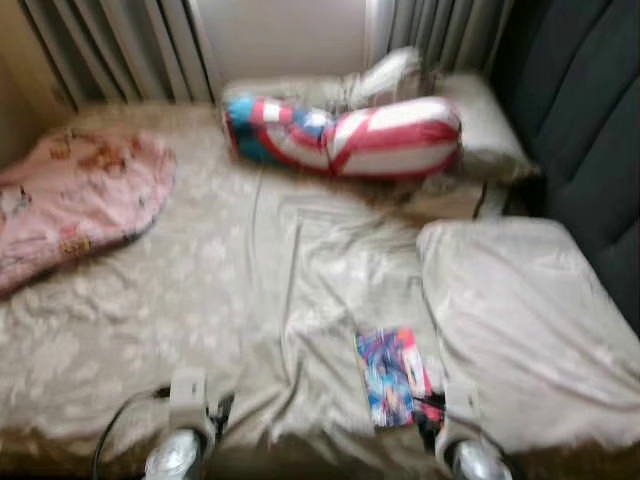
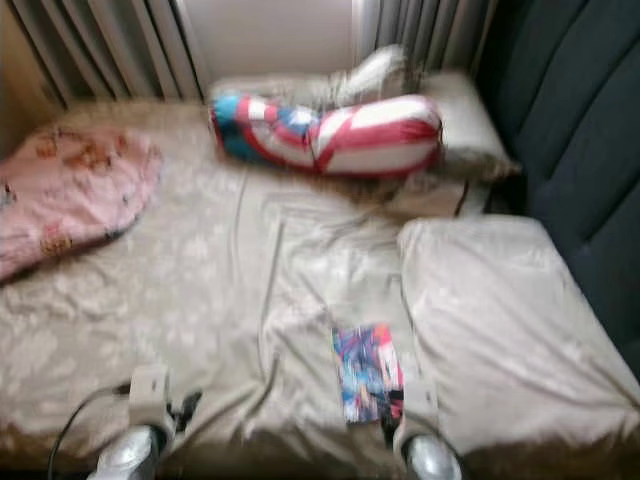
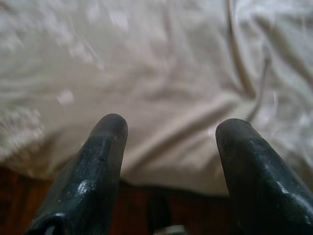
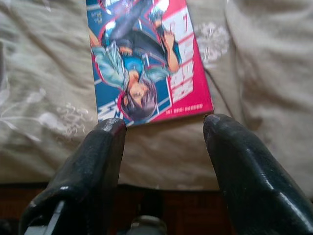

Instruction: Clean up the room

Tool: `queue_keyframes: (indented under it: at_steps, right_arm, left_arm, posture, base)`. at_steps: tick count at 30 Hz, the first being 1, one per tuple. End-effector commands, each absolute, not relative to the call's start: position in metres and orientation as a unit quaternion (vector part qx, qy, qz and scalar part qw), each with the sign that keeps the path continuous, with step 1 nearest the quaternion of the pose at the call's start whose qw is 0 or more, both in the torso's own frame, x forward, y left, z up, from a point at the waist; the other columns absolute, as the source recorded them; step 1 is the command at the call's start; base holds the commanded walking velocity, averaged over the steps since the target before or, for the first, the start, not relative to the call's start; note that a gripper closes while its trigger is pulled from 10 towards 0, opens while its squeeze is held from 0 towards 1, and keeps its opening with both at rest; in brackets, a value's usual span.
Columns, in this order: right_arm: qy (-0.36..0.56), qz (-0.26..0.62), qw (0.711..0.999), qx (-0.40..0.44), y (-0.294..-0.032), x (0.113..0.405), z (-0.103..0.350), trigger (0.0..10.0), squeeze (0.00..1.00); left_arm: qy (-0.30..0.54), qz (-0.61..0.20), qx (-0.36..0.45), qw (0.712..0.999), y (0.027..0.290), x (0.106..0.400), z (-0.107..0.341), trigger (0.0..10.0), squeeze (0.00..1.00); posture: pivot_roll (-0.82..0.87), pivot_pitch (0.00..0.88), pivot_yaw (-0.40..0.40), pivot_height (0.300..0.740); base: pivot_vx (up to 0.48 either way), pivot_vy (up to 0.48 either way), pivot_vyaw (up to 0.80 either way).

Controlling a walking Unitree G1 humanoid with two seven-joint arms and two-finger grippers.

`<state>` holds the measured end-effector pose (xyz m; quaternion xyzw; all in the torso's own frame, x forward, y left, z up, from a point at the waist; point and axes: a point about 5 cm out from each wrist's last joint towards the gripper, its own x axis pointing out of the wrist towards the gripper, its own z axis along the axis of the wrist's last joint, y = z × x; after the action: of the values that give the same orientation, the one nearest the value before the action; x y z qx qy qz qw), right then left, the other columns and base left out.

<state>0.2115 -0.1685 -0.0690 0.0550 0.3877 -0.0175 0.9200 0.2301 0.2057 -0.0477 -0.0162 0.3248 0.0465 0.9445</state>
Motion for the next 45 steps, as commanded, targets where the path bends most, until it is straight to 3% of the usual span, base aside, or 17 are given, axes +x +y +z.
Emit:
queue_keyframes:
  at_steps: [1,7,21,30,45]
  right_arm:
    - [0.406,-0.015,0.912,0.056,-0.166,0.200,-0.076,10.0,0.00]
    - [0.439,0.003,0.898,0.028,-0.166,0.184,-0.085,10.0,0.00]
    - [0.449,-0.006,0.893,0.021,-0.169,0.180,-0.087,10.0,0.00]
    - [0.454,-0.013,0.890,0.031,-0.169,0.175,-0.089,10.0,0.00]
    - [0.456,-0.008,0.890,0.011,-0.180,0.173,-0.089,10.0,0.00]
  left_arm:
    - [0.374,0.066,-0.022,0.925,0.210,0.210,-0.063,10.0,0.00]
    - [0.411,0.077,-0.036,0.908,0.206,0.193,-0.074,10.0,0.00]
    - [0.407,0.068,-0.019,0.911,0.202,0.197,-0.073,10.0,0.00]
    - [0.415,0.059,-0.005,0.908,0.204,0.196,-0.074,10.0,0.00]
    - [0.416,0.049,0.001,0.908,0.203,0.198,-0.073,10.0,0.00]
  posture:
    - [-0.07,0.000,-0.025,0.740]
    - [-0.06,0.000,-0.032,0.740]
    - [-0.06,0.000,-0.033,0.740]
    - [-0.07,0.023,-0.020,0.740]
    - [-0.07,0.039,-0.023,0.740]
  base:
    - [0.000,0.000,0.00]
    - [0.000,0.000,0.00]
    - [0.000,0.000,0.00]
    - [0.000,0.000,0.53]
    - [0.000,0.281,0.09]
